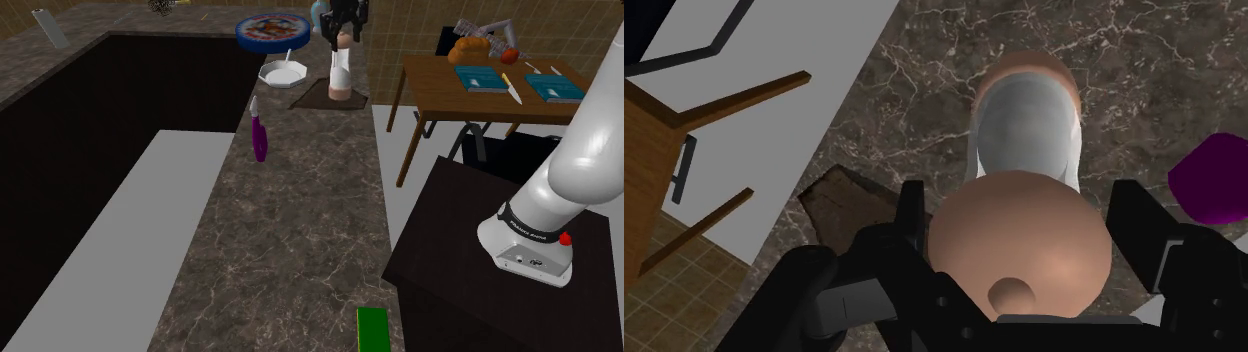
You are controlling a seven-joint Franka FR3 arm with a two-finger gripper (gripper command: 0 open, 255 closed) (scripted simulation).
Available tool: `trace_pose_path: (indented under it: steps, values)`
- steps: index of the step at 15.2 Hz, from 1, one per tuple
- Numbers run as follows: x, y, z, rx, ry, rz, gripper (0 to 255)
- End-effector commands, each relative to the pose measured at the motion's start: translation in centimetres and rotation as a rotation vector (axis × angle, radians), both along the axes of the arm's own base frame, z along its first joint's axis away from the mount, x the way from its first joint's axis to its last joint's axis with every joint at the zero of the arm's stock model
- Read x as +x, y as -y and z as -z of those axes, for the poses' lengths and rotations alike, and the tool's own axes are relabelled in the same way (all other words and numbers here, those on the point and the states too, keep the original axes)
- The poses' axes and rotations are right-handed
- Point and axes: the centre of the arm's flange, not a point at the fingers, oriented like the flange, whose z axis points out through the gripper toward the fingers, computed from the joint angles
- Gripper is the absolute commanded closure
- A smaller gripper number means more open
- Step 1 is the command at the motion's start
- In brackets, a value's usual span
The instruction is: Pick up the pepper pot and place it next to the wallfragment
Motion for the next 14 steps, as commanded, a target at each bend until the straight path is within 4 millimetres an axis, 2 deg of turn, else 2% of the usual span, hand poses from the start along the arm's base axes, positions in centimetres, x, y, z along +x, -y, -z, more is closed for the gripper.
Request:
trace_pose_path:
  steps: [1, 14]
  values:
    - [-0.3, 2.8, -0.1, 0.000, 0.000, -0.001, 255]
    - [-0.5, 19.9, -0.1, 0.000, 0.000, -0.001, 255]
